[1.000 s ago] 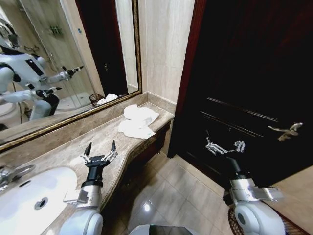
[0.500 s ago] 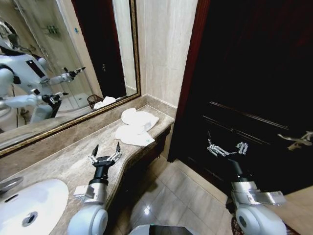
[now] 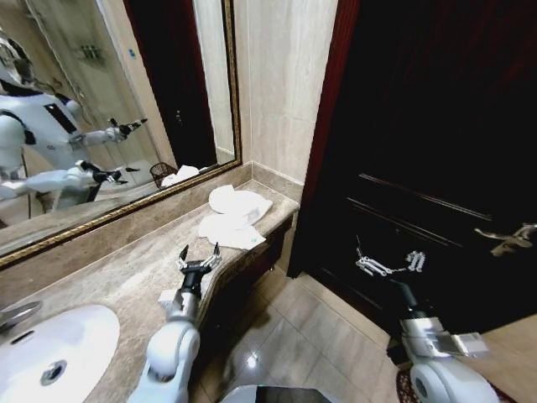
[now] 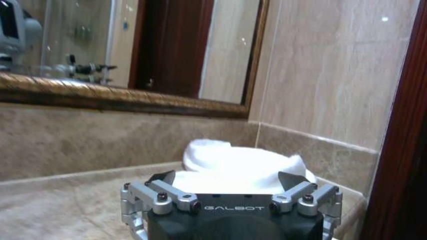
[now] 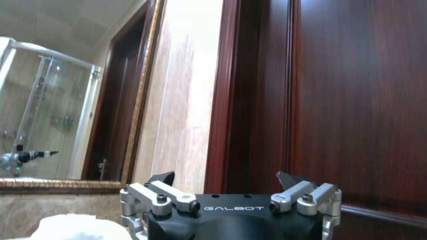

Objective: Discard the used towel into the hamper.

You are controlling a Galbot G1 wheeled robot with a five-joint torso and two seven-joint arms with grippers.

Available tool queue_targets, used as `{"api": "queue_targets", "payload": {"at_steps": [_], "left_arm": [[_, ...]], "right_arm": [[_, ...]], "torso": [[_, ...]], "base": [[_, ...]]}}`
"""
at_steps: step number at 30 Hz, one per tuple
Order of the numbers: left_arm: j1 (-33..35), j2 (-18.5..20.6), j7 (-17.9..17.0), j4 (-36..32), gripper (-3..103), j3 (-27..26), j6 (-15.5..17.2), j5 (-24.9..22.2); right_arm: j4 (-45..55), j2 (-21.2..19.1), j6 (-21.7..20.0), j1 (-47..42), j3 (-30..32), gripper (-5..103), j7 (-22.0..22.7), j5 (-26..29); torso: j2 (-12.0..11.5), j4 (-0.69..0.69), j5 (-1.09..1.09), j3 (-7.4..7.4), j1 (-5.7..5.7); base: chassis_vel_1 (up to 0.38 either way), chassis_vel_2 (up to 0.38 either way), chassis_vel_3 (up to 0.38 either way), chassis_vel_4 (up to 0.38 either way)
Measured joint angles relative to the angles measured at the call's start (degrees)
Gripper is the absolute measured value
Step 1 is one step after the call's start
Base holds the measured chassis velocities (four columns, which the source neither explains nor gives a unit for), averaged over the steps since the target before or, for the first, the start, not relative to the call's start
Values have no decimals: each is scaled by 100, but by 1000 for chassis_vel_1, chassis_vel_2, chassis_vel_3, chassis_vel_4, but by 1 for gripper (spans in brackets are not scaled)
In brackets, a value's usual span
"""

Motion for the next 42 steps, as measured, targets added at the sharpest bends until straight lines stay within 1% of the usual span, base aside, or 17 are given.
{"api": "queue_targets", "payload": {"at_steps": [2,9,10,12,13,19,21,23,27,28,31,32,34,35,36,37,42], "left_arm": [[-217,-54,-83,191,100,128,105,31],[-455,-189,-185,428,102,266,179,99],[-557,-251,-247,525,100,314,208,155],[-626,-290,-278,601,99,334,224,211],[-816,-337,-379,781,99,358,284,293],[-1149,-300,-529,1082,99,363,370,284],[-1341,-251,-587,1183,99,367,442,236],[-1385,-239,-598,1208,99,371,460,218],[-1785,-165,-760,1422,99,399,661,38],[-1785,-165,-760,1422,99,399,661,38],[-2143,-113,-924,1680,99,486,850,-136],[-2143,-113,-924,1680,99,486,850,-136],[-2406,-107,-1037,1915,99,550,996,-227],[-2406,-107,-1037,1915,99,550,996,-227],[-2498,-109,-1071,2010,97,572,1069,-268],[-2573,-114,-1107,2093,99,593,1136,-322],[-2766,-118,-1162,2366,100,614,1217,-402]], "right_arm": [[-27,-1,-8,-4,2,100,6,-13],[-62,-23,-14,-17,12,100,17,-25],[-78,-40,-14,-23,24,100,23,-28],[-91,-53,-14,-28,37,100,27,-29],[-102,-68,-12,-43,55,100,36,-33],[-86,-66,-10,-90,74,100,55,-57],[-66,-58,-6,-119,93,100,59,-63],[-64,-55,-2,-126,99,100,59,-66],[-55,-27,9,-146,109,100,60,-89],[-55,-27,9,-146,109,100,60,-89],[-50,4,14,-162,109,100,59,-106],[-50,4,14,-162,109,100,59,-106],[-50,16,19,-167,115,100,59,-112],[-50,16,19,-167,115,100,59,-112],[-50,17,21,-167,129,100,59,-112],[-54,17,22,-168,146,100,60,-111],[-69,12,25,-169,172,100,66,-105]], "torso": [[0,0,0,0,0],[0,0,-1,0,0],[0,0,0,0,0],[0,0,0,0,0],[0,1,0,0,0],[0,1,-1,0,0],[0,1,-1,0,0],[0,0,-1,0,0],[0,1,-1,0,0],[0,1,-1,0,0],[-1,0,0,0,0],[-1,0,0,0,0],[-1,0,-1,0,1],[-1,0,-1,0,1],[-1,0,0,0,0],[-1,0,-1,0,1],[-1,0,-1,0,1]], "base": [[0,0,0,0],[0,0,0,0],[0,0,0,0],[0,0,0,0],[0,0,0,0],[0,0,0,0],[0,0,0,0],[0,0,0,0],[0,0,0,0],[0,0,0,0],[0,0,0,0],[0,0,0,0],[0,0,0,0],[0,0,0,0],[0,0,0,0],[0,0,0,0],[0,0,0,0]]}}
